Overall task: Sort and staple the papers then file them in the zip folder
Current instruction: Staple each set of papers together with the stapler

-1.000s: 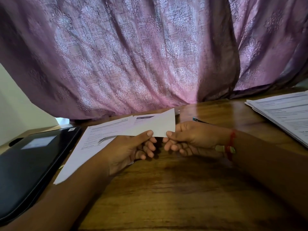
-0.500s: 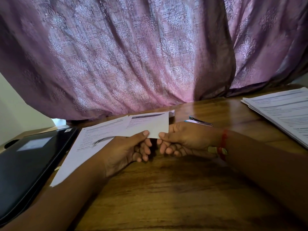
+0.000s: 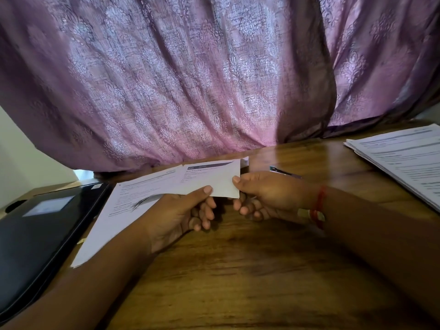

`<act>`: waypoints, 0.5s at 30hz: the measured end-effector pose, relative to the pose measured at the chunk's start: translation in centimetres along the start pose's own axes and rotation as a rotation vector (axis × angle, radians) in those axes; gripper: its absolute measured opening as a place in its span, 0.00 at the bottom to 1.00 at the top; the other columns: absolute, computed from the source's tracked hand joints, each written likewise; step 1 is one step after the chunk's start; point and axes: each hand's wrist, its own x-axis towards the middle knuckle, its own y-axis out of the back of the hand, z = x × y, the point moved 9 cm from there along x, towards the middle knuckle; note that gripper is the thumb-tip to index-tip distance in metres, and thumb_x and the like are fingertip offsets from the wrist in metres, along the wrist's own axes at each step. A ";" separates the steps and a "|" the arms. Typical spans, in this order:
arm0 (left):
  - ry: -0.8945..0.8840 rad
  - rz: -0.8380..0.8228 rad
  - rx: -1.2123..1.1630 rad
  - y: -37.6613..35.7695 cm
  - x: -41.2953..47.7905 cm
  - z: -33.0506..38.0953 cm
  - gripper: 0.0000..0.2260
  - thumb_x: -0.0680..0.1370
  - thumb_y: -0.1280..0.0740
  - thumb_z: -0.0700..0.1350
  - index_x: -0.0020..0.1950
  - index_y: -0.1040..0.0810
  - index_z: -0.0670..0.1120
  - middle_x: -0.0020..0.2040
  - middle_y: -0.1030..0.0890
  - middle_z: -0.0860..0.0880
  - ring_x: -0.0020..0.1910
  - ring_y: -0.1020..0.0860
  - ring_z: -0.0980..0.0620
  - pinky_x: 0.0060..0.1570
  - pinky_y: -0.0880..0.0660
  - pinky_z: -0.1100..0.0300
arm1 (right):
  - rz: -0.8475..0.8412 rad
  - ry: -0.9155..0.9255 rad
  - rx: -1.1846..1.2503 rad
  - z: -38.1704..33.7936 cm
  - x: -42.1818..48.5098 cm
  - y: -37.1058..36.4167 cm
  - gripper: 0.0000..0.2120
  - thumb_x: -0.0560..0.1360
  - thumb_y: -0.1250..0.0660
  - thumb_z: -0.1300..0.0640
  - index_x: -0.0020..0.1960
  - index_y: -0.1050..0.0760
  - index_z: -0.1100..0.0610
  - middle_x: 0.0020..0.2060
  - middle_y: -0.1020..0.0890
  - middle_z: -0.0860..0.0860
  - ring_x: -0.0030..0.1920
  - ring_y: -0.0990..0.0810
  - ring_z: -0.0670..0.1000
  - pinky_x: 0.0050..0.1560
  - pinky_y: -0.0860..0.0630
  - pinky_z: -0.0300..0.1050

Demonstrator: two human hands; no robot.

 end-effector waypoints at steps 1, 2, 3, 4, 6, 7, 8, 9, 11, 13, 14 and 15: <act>-0.001 0.002 -0.006 0.0 0.0 0.0 0.13 0.75 0.31 0.50 0.36 0.15 0.44 0.33 0.20 0.43 0.28 0.22 0.50 0.24 0.28 0.65 | 0.002 0.013 -0.013 0.0 0.1 -0.1 0.15 0.83 0.43 0.46 0.44 0.29 0.55 0.33 0.19 0.49 0.30 0.23 0.43 0.30 0.32 0.35; -0.003 0.006 -0.012 0.1 0.0 0.0 0.13 0.75 0.32 0.50 0.36 0.15 0.44 0.33 0.20 0.42 0.28 0.22 0.50 0.24 0.28 0.65 | 0.004 0.026 -0.025 -0.1 0.1 -0.2 0.14 0.83 0.43 0.46 0.44 0.29 0.54 0.33 0.19 0.49 0.30 0.23 0.43 0.30 0.32 0.35; -0.005 0.008 -0.018 0.1 0.0 0.0 0.13 0.76 0.32 0.50 0.36 0.16 0.43 0.32 0.20 0.42 0.28 0.22 0.50 0.24 0.28 0.65 | 0.008 0.038 -0.034 -0.1 0.2 -0.2 0.14 0.83 0.43 0.46 0.45 0.29 0.54 0.33 0.19 0.49 0.30 0.23 0.43 0.30 0.32 0.35; -0.007 0.007 -0.023 0.1 0.0 -0.1 0.14 0.76 0.32 0.50 0.37 0.16 0.43 0.32 0.21 0.42 0.28 0.22 0.49 0.24 0.28 0.65 | 0.014 0.048 -0.040 -0.2 0.3 -0.2 0.14 0.83 0.43 0.47 0.45 0.30 0.55 0.33 0.19 0.49 0.30 0.23 0.43 0.30 0.32 0.35; -0.010 0.005 -0.025 0.0 0.1 -0.1 0.14 0.76 0.32 0.51 0.37 0.16 0.43 0.33 0.21 0.42 0.28 0.22 0.49 0.24 0.28 0.65 | 0.026 0.067 -0.050 -0.2 0.4 -0.2 0.14 0.83 0.43 0.47 0.45 0.29 0.55 0.32 0.19 0.49 0.30 0.23 0.43 0.29 0.32 0.34; -0.010 0.002 -0.023 0.0 0.1 -0.1 0.14 0.76 0.32 0.51 0.37 0.16 0.43 0.32 0.21 0.42 0.28 0.22 0.49 0.24 0.28 0.65 | 0.030 0.074 -0.056 -0.2 0.4 -0.1 0.14 0.83 0.43 0.47 0.45 0.29 0.55 0.32 0.19 0.49 0.30 0.23 0.43 0.29 0.32 0.34; -0.010 -0.003 -0.020 -0.1 0.1 -0.2 0.14 0.76 0.32 0.51 0.38 0.16 0.43 0.33 0.21 0.42 0.28 0.22 0.49 0.24 0.28 0.65 | 0.032 0.081 -0.064 -0.2 0.4 -0.1 0.14 0.83 0.43 0.47 0.45 0.29 0.55 0.33 0.19 0.49 0.30 0.23 0.44 0.29 0.32 0.34; -0.009 -0.008 -0.016 -0.2 0.1 -0.2 0.14 0.76 0.32 0.51 0.38 0.16 0.43 0.33 0.21 0.42 0.28 0.22 0.50 0.24 0.28 0.65 | 0.032 0.087 -0.071 -0.2 0.5 -0.1 0.14 0.83 0.43 0.47 0.44 0.29 0.55 0.33 0.19 0.49 0.30 0.23 0.44 0.28 0.32 0.34; -0.007 -0.019 -0.011 -0.3 0.1 -0.3 0.13 0.76 0.32 0.51 0.39 0.16 0.43 0.33 0.20 0.42 0.29 0.22 0.49 0.25 0.28 0.65 | 0.033 0.096 -0.081 -0.2 0.5 -0.2 0.15 0.83 0.43 0.47 0.43 0.28 0.55 0.33 0.19 0.49 0.30 0.23 0.44 0.28 0.31 0.34; -0.006 -0.024 -0.013 -0.3 0.1 -0.4 0.13 0.75 0.32 0.51 0.40 0.15 0.43 0.34 0.20 0.42 0.29 0.22 0.49 0.25 0.28 0.65 | 0.030 0.106 -0.092 -0.3 0.6 -0.2 0.15 0.83 0.43 0.47 0.43 0.28 0.54 0.33 0.19 0.49 0.31 0.23 0.44 0.29 0.31 0.35; -0.006 -0.025 -0.013 -0.3 0.1 -0.4 0.13 0.75 0.32 0.51 0.41 0.15 0.43 0.34 0.20 0.42 0.29 0.22 0.49 0.25 0.28 0.65 | 0.028 0.109 -0.100 -0.3 0.6 -0.2 0.15 0.83 0.43 0.46 0.43 0.28 0.54 0.33 0.19 0.49 0.31 0.23 0.44 0.29 0.31 0.35; -0.005 -0.027 -0.011 -0.3 0.1 -0.5 0.13 0.75 0.32 0.51 0.41 0.15 0.43 0.34 0.20 0.42 0.29 0.22 0.50 0.25 0.28 0.65 | 0.024 0.110 -0.110 -0.3 0.6 -0.3 0.15 0.83 0.43 0.46 0.43 0.28 0.54 0.33 0.19 0.49 0.31 0.23 0.44 0.30 0.31 0.35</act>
